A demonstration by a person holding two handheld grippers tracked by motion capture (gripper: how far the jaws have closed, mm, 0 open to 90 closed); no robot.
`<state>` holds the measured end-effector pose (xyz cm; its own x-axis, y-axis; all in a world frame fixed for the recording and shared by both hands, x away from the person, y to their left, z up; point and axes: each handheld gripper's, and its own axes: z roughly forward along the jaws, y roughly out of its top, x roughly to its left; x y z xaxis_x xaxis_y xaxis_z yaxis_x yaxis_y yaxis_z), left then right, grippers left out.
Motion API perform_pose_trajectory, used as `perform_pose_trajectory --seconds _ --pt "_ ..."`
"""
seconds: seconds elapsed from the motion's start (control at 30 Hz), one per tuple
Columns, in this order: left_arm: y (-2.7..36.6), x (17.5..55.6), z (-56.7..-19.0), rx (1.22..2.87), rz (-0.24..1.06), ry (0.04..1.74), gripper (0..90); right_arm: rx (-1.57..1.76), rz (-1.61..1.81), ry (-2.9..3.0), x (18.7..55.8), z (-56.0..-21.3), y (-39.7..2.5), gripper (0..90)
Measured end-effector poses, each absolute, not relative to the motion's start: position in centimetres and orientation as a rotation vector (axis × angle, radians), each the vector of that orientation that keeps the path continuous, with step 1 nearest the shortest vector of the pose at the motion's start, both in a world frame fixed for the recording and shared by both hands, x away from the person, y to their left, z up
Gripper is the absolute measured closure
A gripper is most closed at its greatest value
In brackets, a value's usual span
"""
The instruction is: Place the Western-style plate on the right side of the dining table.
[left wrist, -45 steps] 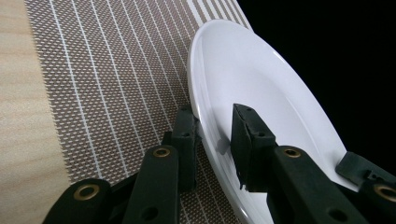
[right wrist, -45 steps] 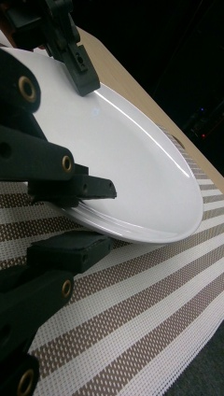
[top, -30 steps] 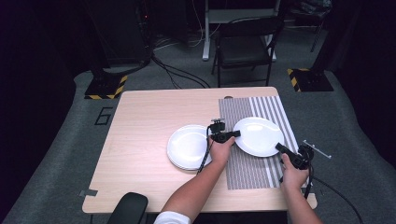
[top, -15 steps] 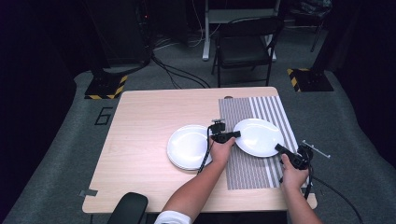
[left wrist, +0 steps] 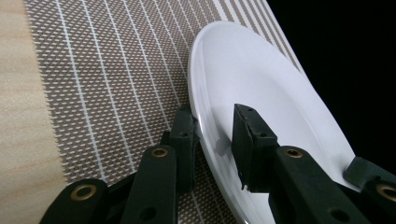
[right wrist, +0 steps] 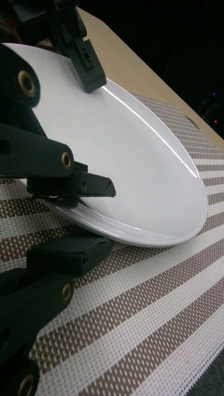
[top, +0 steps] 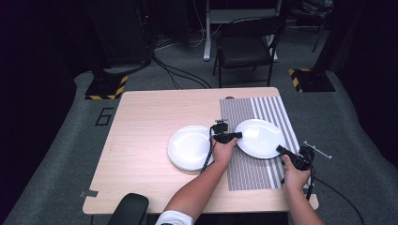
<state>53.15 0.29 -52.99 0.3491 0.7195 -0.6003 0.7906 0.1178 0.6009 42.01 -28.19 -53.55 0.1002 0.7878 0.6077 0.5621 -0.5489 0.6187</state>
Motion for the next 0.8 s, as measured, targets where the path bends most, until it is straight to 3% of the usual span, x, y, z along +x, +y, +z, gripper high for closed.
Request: perform_pose_trajectory --seconds 0.8 --pt "0.29 52.99 -52.57 1.687 -0.057 1.378 68.2 2.146 1.411 1.37 42.0 -53.52 -27.96 69.8"
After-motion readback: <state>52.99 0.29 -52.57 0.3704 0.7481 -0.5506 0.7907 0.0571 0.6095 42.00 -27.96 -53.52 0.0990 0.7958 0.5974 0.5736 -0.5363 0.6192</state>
